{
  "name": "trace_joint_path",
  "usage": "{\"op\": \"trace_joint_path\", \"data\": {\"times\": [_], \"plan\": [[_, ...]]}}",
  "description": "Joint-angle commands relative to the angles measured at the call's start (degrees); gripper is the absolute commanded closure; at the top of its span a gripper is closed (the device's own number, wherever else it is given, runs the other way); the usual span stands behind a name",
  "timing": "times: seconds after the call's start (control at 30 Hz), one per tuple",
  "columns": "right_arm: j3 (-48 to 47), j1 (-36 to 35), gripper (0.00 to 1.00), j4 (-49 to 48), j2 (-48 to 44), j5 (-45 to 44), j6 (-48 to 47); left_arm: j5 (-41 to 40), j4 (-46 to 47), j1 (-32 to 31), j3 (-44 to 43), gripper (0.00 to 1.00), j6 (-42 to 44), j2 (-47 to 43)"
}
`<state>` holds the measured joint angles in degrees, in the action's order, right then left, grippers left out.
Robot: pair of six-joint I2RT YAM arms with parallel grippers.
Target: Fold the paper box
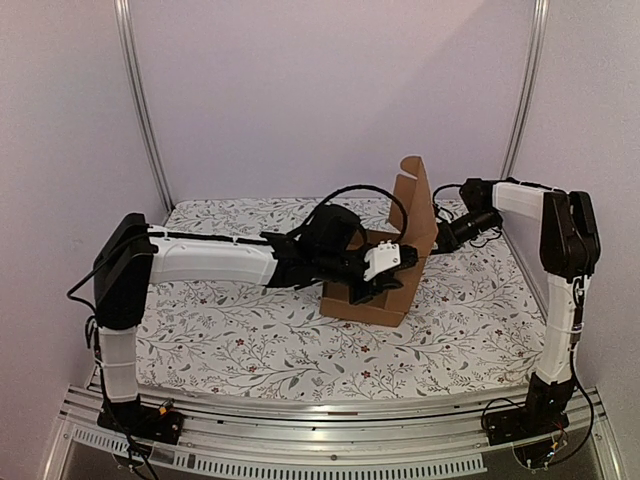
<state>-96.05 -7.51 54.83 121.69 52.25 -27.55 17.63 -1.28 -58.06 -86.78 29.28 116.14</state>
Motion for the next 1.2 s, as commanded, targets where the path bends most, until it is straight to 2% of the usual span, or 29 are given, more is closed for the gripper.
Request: {"op": "trace_joint_path", "data": {"times": [0.0, 0.17, 0.33, 0.5, 0.7, 0.8, 0.9, 0.97, 1.03, 1.17], "plan": [[-1.98, -0.31, 0.01, 1.89, 1.86, 0.76, -0.62, 1.89, 0.24, 2.85, 3.02, 0.94, 0.34, 3.32], [-2.51, -0.3, 0.01, 3.82, 2.08, -0.17, -1.47, 4.27, 1.32, 3.85, 2.58, 0.96, -1.86, 2.25], [-2.06, 0.49, 0.01, 10.16, 0.89, -2.13, -6.22, 6.13, 2.63, 4.37, 1.62, 0.95, -5.63, 2.12], [0.63, 2.26, 0.01, 12.65, -2.5, -3.22, -9.41, 5.95, 9.28, 3.68, 5.45, 0.79, -9.19, 1.98], [1.23, 4.83, 0.01, 14.63, -4.48, -3.16, -9.99, 3.79, 11.37, 3.7, 7.66, 0.79, -8.44, 0.68], [3.21, 6.18, 0.01, 14.86, -5.9, -2.63, -9.48, 3.38, 9.26, 3.83, 8.79, 0.75, -7.42, -1.24], [9.82, 6.54, 0.01, 10.34, -11.38, -2.35, -9.21, 2.73, 6.0, 3.9, 12.03, 0.7, -6.26, -7.04], [16.17, 6.47, 0.01, 3.7, -16.75, -1.54, -6.03, -0.65, 7.22, 4.58, 15.17, 0.65, -7.2, -9.82], [19.89, 5.73, 0.01, -0.99, -22.3, -0.74, -2.19, -6.67, 9.53, 6.41, 16.0, 0.57, -12.01, -9.68], [21.26, 4.81, 0.01, -7.51, -28.92, -1.46, 3.73, -17.07, 6.85, 11.44, 7.46, 0.55, -24.13, -2.77]]}}
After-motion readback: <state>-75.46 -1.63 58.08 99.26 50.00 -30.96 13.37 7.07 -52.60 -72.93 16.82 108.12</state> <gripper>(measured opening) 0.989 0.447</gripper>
